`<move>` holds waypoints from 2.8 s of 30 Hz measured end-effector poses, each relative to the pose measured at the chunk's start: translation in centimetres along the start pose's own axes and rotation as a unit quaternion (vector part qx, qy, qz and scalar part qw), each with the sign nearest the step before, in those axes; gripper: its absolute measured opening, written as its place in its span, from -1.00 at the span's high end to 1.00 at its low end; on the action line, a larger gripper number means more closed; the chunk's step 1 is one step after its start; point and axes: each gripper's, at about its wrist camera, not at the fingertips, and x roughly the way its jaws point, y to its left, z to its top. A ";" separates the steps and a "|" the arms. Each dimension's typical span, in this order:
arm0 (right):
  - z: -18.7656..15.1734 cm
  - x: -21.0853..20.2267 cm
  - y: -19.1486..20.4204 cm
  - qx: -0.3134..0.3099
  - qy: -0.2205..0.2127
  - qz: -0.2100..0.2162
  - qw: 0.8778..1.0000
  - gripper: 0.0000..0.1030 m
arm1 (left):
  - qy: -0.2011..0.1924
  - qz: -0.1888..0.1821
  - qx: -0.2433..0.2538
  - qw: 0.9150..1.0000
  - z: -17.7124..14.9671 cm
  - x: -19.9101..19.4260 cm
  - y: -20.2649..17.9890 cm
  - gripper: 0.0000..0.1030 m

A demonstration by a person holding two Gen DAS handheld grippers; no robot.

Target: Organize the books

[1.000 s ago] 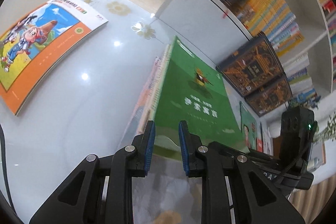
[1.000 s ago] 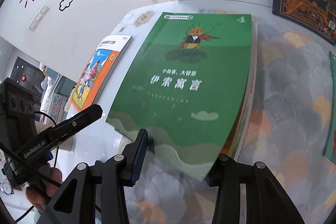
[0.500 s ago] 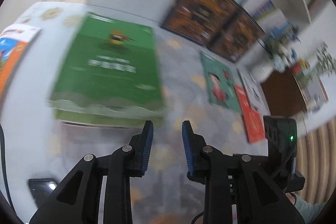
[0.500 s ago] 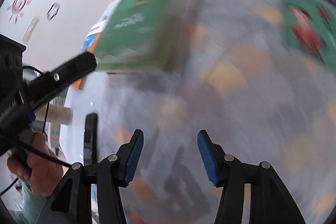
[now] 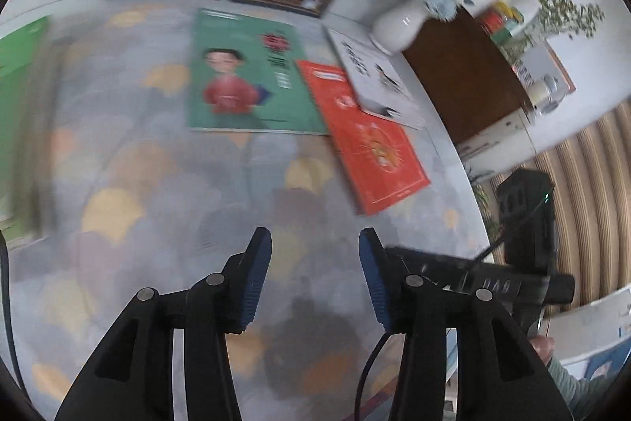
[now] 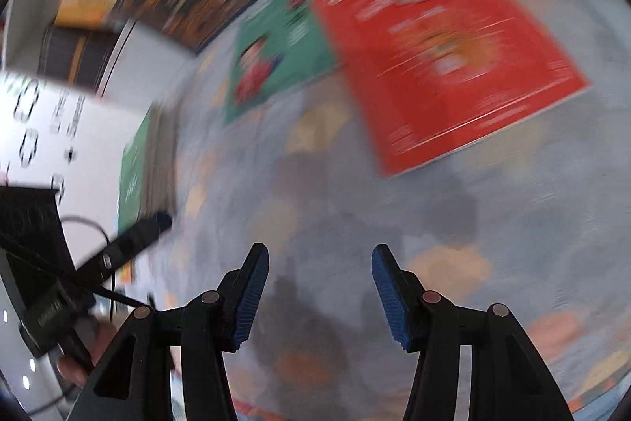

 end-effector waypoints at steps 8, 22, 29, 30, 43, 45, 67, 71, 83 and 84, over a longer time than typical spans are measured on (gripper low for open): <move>4.5 -4.7 -9.4 0.085 -0.052 -0.040 0.994 -0.03 | 0.019 -0.003 0.011 1.000 4.3 6.6 -5.8 0.15; 18.3 -6.1 -15.1 0.113 -0.142 -0.043 0.982 0.14 | -0.014 0.033 -0.082 0.996 13.5 17.0 -8.1 0.15; 21.0 -4.2 -15.3 0.094 -0.123 -0.044 0.987 0.12 | -0.010 0.033 -0.096 0.995 14.8 19.6 -8.5 0.15; 21.1 -4.1 -15.2 0.093 -0.116 -0.030 0.988 0.09 | -0.007 0.030 -0.093 0.995 14.8 19.7 -8.7 0.11; 14.9 -4.4 -8.4 0.015 -0.070 -0.037 0.997 0.09 | 0.012 0.030 -0.049 0.998 8.7 13.0 -7.7 0.11; 12.8 -4.1 -6.5 -0.002 -0.058 -0.031 0.998 0.07 | 0.013 0.034 -0.053 0.998 7.0 11.5 -6.9 0.11; -3.0 5.3 3.6 -0.080 0.067 -0.041 0.994 0.01 | 0.014 0.039 -0.150 0.988 -9.6 -1.9 6.9 0.11; -4.0 4.8 4.1 -0.085 0.038 -0.081 0.992 0.02 | 0.007 0.044 -0.151 0.988 -10.0 -1.9 7.3 0.11; -6.5 5.8 5.6 -0.122 -0.005 -0.145 0.982 0.27 | 0.002 0.015 -0.152 0.988 -10.3 -1.3 7.9 0.11; -6.4 5.8 5.4 -0.117 -0.002 -0.139 0.983 0.25 | -0.001 -0.003 -0.164 0.987 -10.3 -1.6 8.2 0.11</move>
